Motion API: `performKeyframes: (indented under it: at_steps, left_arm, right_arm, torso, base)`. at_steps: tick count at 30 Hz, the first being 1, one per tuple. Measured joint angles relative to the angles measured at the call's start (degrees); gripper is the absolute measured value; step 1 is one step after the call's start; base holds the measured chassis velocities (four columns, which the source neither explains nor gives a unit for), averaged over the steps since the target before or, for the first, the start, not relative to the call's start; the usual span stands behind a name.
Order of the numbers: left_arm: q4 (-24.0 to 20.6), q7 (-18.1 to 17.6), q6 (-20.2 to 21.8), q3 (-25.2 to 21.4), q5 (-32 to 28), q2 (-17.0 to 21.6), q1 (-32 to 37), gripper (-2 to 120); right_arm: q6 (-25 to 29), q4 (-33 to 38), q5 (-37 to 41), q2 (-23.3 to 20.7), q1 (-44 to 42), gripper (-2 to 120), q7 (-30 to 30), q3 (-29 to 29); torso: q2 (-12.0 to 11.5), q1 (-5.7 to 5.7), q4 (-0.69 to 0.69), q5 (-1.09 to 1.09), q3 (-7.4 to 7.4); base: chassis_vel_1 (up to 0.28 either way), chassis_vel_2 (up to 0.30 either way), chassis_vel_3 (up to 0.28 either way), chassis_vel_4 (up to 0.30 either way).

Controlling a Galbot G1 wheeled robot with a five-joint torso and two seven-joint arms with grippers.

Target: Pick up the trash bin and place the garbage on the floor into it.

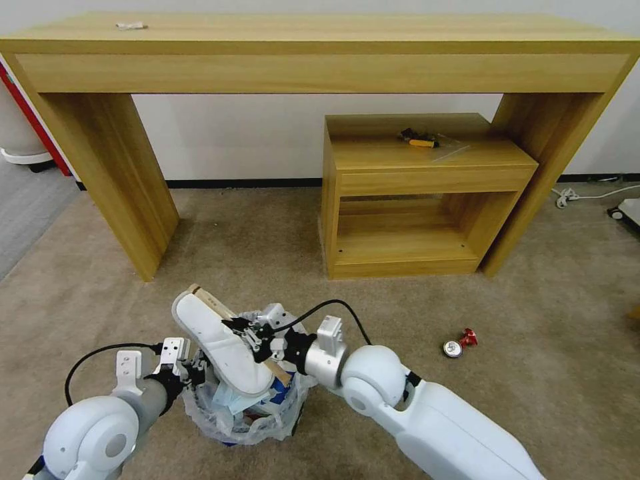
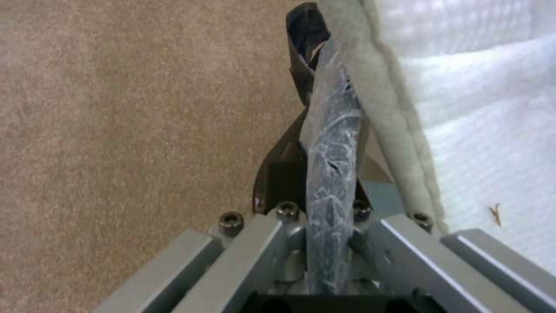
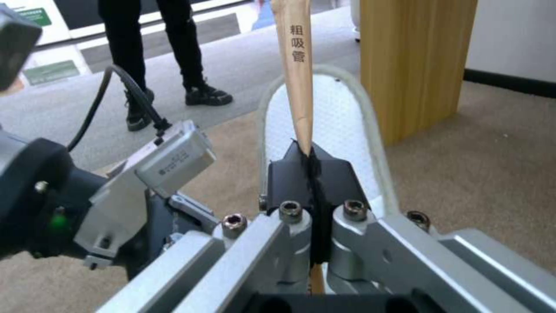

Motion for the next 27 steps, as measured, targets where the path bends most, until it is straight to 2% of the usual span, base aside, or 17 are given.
performKeyframes:
  at_steps: [7,12,14,16,17,20,22,23,24,26,27]
  left_arm:
    - [-1.08,0.04,0.01,-0.21,0.07,0.08,0.50,0]
    - [-1.32,0.04,0.00,-0.95,0.00,0.19,0.66,0]
    - [-1.32,0.07,0.00,-1.00,-0.01,0.20,0.65,0]
    - [-1.33,0.15,0.00,-1.04,-0.01,0.12,0.64,0]
    - [-1.33,0.15,0.00,-1.04,-0.01,0.12,0.64,0]
    - [-1.17,0.22,0.00,-1.12,-0.01,-0.03,0.53,0]
    - [-1.07,0.23,0.00,-1.20,-0.01,-0.06,0.51,0]
    - [-0.80,0.24,0.00,-1.56,0.06,-0.19,0.50,0]
    - [-0.80,0.24,0.00,-1.56,0.06,-0.19,0.50,0]
    - [-0.83,0.24,0.00,-1.83,0.08,-0.40,0.59,0]
    - [-0.83,0.24,0.00,-1.83,0.08,-0.40,0.59,0]
  right_arm:
    - [1.65,-2.60,-2.83,1.27,0.32,1,0.09,-0.45]
    - [1.60,-2.84,-4.12,0.71,-0.27,21,1.17,-0.27]
    - [1.60,-2.83,-4.17,0.65,-0.29,23,1.33,-0.27]
    - [1.62,-2.81,-4.31,0.59,-0.29,36,2.08,-0.22]
    - [1.62,-2.81,-4.31,0.59,-0.29,36,2.08,-0.22]
    - [1.60,-1.91,-4.25,0.40,-0.25,49,2.91,0.07]
    - [1.57,-1.60,-4.20,0.29,-0.24,51,3.06,0.17]
    - [1.24,-0.51,-4.01,-0.33,-0.23,61,3.54,0.63]
    - [1.24,-0.51,-4.01,-0.33,-0.23,61,3.54,0.63]
    - [1.03,0.28,-3.94,-1.37,-0.40,72,3.79,1.32]
    - [1.03,0.28,-3.94,-1.37,-0.40,72,3.79,1.32]
  torso:
    - [0.01,0.00,0.00,0.00,0.00]
    - [0.01,0.00,0.00,0.00,0.00]
    - [0.01,0.00,0.00,0.00,0.00]
    - [0.01,0.00,0.00,0.00,0.00]
    - [0.01,0.00,0.00,0.00,0.00]
    - [0.01,0.00,0.00,0.00,0.00]
    - [0.01,0.00,0.00,0.01,0.00]
    - [0.01,0.00,0.00,0.00,0.00]
    - [0.01,0.00,0.00,0.00,0.00]
    - [0.01,0.00,0.00,0.01,0.00]
    - [0.01,0.00,0.00,0.01,0.00]
  base:
    - [0.000,0.000,0.000,0.000]
    - [0.000,0.000,0.000,0.000]
    - [0.000,0.000,0.000,0.000]
    - [0.000,0.000,0.000,0.000]
    - [0.000,0.000,0.000,0.000]
    - [0.000,0.000,0.000,0.000]
    - [0.000,0.000,0.000,0.000]
    - [0.000,0.000,0.000,0.000]
    - [0.000,0.000,0.000,0.000]
    - [0.000,0.000,0.000,0.000]
    - [0.000,0.000,0.000,0.000]
